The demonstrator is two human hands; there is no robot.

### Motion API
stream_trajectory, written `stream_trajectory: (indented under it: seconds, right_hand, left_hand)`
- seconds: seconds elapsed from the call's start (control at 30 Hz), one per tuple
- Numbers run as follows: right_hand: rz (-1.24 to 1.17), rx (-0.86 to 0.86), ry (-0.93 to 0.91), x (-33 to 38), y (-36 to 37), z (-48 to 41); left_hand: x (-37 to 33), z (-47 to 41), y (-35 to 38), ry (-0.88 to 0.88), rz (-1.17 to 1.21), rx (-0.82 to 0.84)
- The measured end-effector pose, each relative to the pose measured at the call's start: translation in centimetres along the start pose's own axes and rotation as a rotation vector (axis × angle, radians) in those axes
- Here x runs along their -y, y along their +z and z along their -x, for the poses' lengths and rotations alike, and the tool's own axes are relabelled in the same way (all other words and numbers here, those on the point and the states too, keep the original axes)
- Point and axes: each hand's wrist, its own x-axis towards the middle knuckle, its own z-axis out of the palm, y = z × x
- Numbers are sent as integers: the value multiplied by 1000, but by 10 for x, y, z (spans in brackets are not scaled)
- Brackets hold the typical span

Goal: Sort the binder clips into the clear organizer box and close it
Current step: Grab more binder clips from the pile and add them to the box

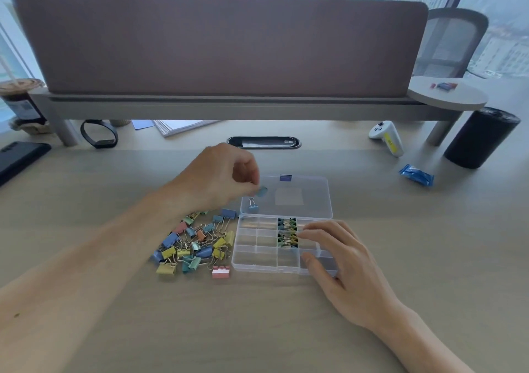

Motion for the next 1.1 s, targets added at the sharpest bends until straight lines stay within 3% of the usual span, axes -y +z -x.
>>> stream_trajectory:
  seconds: [0.1, 0.2, 0.73, 1.1]
  right_hand:
    - [-42, -41, 29, 0, 0, -1]
    - [-70, -51, 55, 0, -1, 0]
    - [9, -24, -147, 5, -1, 2]
    - [64, -24, -179, 5, 3, 3]
  left_hand:
    - [-25, 18, 19, 1, 142, 144]
    - [-32, 31, 41, -4, 113, 204]
    - [-17, 54, 82, 81, -7, -6]
    - [-15, 53, 79, 185, -155, -3]
